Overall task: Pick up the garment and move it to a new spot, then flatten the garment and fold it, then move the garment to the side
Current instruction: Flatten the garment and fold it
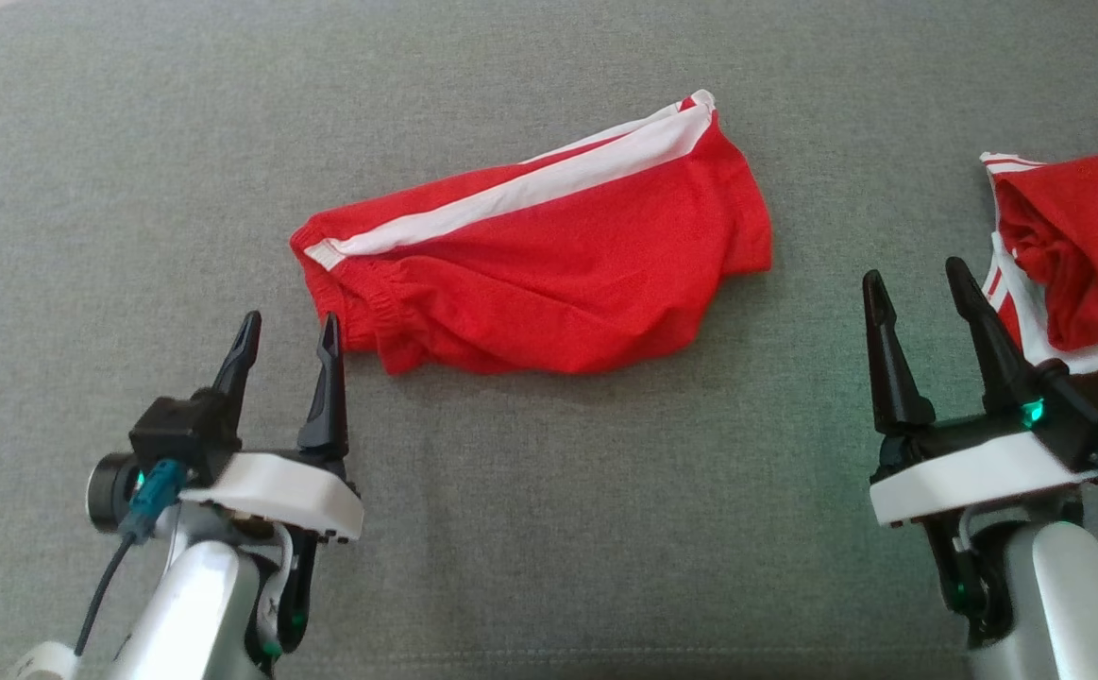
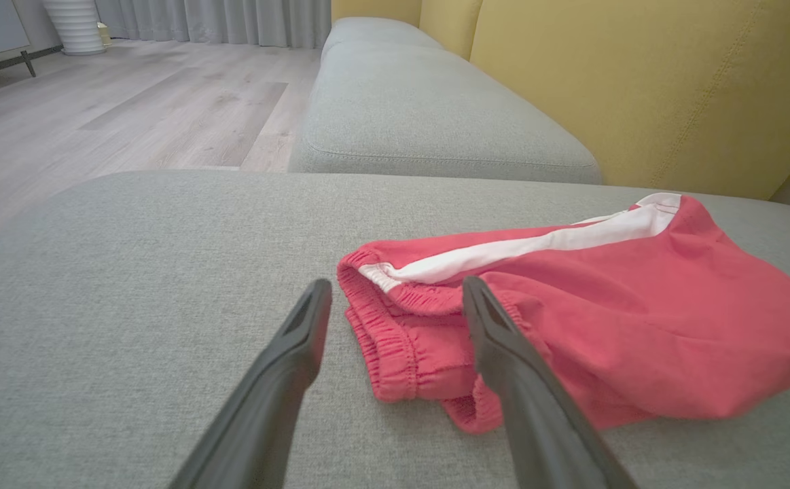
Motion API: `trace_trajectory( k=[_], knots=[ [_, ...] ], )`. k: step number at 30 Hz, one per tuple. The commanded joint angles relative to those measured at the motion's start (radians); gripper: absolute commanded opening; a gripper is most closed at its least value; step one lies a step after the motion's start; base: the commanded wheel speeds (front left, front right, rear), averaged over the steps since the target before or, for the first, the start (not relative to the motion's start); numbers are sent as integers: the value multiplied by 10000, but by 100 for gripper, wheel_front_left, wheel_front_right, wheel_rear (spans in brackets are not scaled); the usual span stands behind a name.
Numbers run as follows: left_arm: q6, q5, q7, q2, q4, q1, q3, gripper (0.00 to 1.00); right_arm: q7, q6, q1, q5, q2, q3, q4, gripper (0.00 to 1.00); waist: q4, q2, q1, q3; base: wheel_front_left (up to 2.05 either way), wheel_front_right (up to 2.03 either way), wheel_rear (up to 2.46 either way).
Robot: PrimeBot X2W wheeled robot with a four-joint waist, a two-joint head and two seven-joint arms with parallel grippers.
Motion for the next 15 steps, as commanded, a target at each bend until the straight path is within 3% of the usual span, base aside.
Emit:
trace_trajectory(
  k=[1,9,15],
  knots=[
    [46,-23,-53,261,-290,-307,402,100,43,67,-114,-44,9,187,-407,100,-5,0,1,11,0,0,0],
    [30,-31,-86,223,-388,-508,319,100,162,67,-489,14,-25,186,-109,100,163,0,1,204,0,0,0],
    [-55,-54,-144,51,-424,-897,219,100,334,67,-2063,242,-303,477,1849,100,524,0,1,671,0,0,0]
  ],
)
